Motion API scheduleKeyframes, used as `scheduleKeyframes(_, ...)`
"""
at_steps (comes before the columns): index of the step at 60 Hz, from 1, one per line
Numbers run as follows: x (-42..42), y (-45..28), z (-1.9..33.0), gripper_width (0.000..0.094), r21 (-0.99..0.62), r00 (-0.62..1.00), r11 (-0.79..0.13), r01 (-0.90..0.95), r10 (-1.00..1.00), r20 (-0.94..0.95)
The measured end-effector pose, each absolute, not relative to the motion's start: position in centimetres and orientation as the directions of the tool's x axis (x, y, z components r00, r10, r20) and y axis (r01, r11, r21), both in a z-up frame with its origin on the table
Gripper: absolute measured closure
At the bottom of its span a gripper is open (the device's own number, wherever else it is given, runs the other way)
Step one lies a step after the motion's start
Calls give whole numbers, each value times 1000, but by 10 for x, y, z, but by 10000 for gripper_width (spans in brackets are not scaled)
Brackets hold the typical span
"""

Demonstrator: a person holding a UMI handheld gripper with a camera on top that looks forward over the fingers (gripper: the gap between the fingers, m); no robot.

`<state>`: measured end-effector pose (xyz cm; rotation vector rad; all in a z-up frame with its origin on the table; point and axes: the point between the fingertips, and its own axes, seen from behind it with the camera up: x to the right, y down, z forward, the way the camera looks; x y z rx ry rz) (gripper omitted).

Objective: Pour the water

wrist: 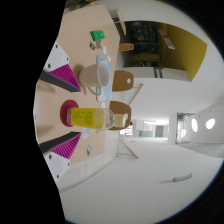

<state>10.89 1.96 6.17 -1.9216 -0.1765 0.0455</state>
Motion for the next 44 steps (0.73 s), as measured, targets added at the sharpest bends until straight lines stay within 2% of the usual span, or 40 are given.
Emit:
scheduleKeyframes(9, 97, -45, 90, 64, -947, 976, -300, 113, 211, 49)
scheduleKeyframes(26, 65, -151, 122, 62, -959, 937, -280, -36, 324, -130)
scheduleKeyframes(44, 121, -131, 103, 78, -958, 966, -276, -71, 221, -135)
